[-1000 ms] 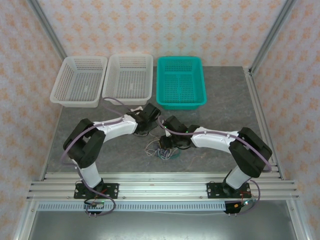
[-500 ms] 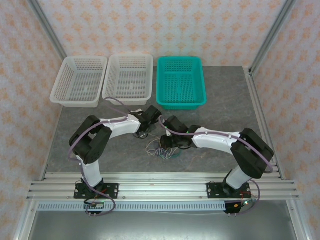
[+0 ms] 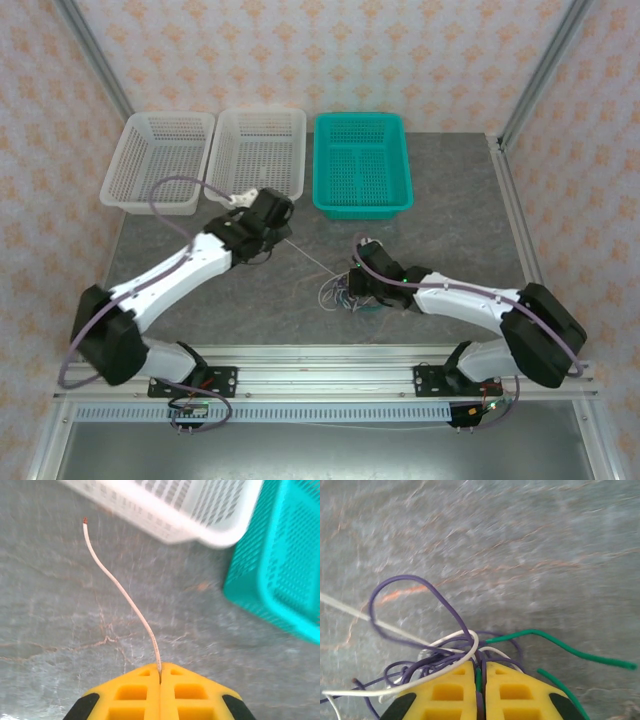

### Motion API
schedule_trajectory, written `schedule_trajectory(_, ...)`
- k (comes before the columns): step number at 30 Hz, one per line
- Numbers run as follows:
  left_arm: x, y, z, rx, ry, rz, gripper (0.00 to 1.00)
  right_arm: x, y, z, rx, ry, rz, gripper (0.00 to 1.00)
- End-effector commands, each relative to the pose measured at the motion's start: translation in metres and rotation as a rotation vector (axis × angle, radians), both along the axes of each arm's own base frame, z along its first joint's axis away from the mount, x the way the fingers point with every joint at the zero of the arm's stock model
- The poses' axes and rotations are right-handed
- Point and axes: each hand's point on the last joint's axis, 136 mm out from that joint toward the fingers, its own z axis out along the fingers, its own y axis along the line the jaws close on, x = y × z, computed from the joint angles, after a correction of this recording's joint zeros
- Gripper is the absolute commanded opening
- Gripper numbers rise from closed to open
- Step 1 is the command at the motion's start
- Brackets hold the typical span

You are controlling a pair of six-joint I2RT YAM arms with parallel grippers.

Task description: Untangle the cables

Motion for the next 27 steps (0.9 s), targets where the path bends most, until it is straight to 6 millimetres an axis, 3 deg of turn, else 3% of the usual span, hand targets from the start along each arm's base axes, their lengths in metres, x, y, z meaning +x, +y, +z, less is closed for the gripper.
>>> schedule_trajectory(1, -0.011, 0.046, 0.029, 0.096, -0.038, 0.069, 0.0, 0.004, -0.042, -0.017, -0.068, 0.028, -0.181, 0.08)
schedule_trajectory(7, -0.029, 0.087, 0.088, 0.117, -0.161, 0.15, 0.0, 0.006, -0.083, -0.024, -0.162, 0.037, -0.366, 0.07)
schedule_trajectory(12, -0.043, 0.101, 0.11, 0.125, -0.211, 0.172, 0.0, 0.006, -0.101, -0.024, -0.149, 0.019, -0.465, 0.15)
schedule_trajectory(14, -0.041, 0.09, 0.109, 0.069, -0.225, 0.132, 0.0, 0.007, -0.092, -0.02, -0.126, 0.013, -0.414, 0.19)
schedule_trajectory(18, -0.026, 0.047, 0.102, -0.063, -0.241, -0.029, 0.0, 0.006, -0.057, 0.003, -0.012, 0.007, -0.221, 0.33)
schedule_trajectory(21, -0.021, 0.032, 0.093, -0.038, -0.215, -0.087, 0.0, 0.004, -0.049, 0.033, 0.058, -0.051, -0.163, 0.47)
schedule_trajectory(24, -0.02, 0.026, 0.085, 0.003, -0.195, -0.104, 0.0, 0.002, -0.045, 0.067, 0.129, -0.137, -0.119, 0.54)
schedule_trajectory(27, -0.02, 0.025, 0.081, 0.025, -0.188, -0.105, 0.0, -0.005, -0.023, 0.106, 0.224, -0.239, 0.026, 0.6)
